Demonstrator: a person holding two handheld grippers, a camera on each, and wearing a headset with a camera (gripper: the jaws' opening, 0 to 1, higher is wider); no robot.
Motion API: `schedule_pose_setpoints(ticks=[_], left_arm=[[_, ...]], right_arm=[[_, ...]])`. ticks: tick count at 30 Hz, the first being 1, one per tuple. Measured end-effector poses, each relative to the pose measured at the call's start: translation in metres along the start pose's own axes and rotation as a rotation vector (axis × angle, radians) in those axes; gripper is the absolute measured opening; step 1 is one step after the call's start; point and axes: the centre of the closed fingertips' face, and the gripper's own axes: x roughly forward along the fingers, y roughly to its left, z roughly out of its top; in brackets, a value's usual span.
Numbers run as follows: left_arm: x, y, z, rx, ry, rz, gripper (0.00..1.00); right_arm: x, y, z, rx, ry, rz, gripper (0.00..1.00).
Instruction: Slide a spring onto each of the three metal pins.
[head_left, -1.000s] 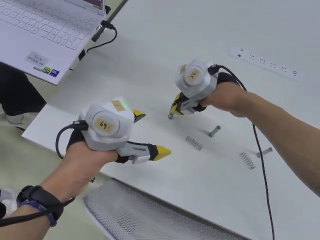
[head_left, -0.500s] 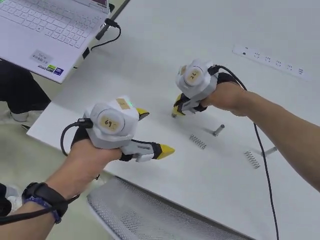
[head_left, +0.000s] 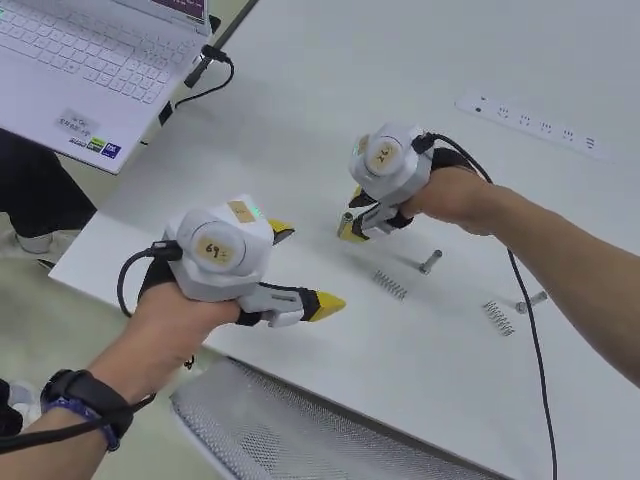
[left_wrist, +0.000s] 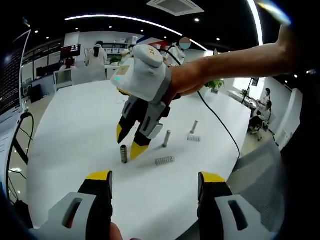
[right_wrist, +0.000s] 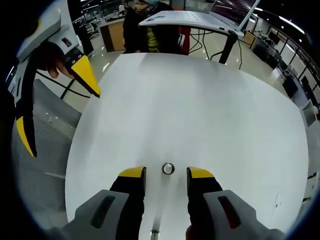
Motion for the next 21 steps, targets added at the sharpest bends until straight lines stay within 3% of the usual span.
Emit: schedule_pose_setpoints(ticks=[21], left_arm=[[-0.006,-0.007,0.005,0.016,-0.002,0.013,0.65]], right_arm=[[-0.038,-0.003,-0.022,0.062,-0.031,-0.114,0.43]])
